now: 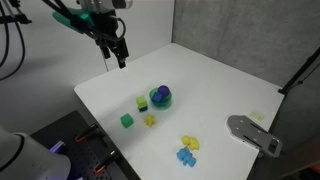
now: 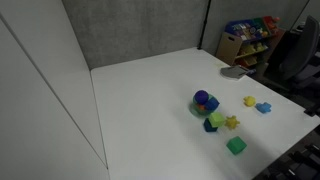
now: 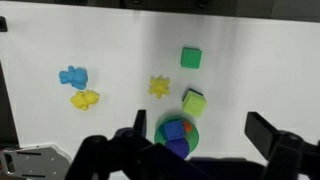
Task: Put the blue toy in the green bowl
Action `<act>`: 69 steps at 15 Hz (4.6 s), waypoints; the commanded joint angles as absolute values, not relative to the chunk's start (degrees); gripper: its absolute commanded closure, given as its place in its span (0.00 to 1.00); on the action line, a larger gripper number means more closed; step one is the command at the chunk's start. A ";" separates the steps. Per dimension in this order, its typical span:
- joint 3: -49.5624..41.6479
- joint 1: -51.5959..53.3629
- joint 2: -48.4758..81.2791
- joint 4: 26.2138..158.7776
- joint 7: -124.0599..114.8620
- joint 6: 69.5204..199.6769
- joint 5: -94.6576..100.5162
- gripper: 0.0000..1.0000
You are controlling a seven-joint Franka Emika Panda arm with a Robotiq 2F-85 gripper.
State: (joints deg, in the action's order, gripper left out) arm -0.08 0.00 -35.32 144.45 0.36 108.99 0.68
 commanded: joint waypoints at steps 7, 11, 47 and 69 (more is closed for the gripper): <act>-0.07 0.00 -35.30 144.34 0.35 108.86 0.67 0.00; -0.52 -0.17 -33.41 144.25 0.37 112.10 0.34 0.00; -13.27 -13.64 8.42 139.81 -13.46 145.68 3.87 0.00; -13.82 -18.67 43.28 121.05 -12.65 163.07 -12.44 0.00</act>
State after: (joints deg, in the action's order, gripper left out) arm -15.54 -17.05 40.93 123.82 -13.22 161.54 -10.93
